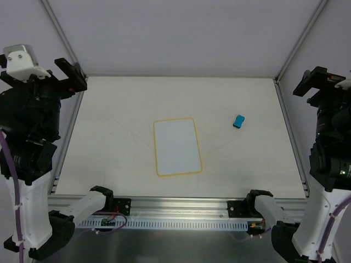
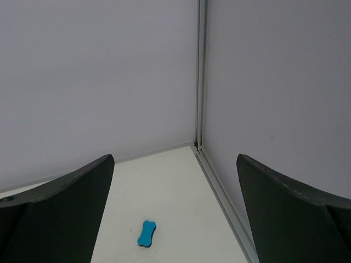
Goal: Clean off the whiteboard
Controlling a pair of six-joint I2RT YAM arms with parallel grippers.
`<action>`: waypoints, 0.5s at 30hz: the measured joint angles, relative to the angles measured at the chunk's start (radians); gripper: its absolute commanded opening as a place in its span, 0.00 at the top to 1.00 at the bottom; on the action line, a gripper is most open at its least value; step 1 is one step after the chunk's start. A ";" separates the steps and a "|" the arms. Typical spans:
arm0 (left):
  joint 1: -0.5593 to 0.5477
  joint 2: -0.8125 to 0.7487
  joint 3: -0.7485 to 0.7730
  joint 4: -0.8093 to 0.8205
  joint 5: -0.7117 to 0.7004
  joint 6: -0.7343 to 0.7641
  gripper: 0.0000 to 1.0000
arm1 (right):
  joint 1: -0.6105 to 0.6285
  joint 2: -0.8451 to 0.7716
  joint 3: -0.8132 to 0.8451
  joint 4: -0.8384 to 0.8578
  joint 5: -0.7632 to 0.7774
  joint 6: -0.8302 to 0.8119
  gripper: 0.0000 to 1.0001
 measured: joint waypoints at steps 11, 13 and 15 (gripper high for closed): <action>0.000 -0.098 0.064 -0.006 -0.033 0.063 0.01 | 0.000 -0.101 -0.081 0.062 -0.021 -0.022 0.01; 0.000 -0.106 0.065 -0.007 -0.023 0.063 0.01 | 0.000 -0.101 -0.090 0.064 -0.026 -0.023 0.01; 0.000 -0.114 0.065 -0.010 -0.019 0.063 0.01 | 0.000 -0.101 -0.092 0.064 -0.030 -0.024 0.01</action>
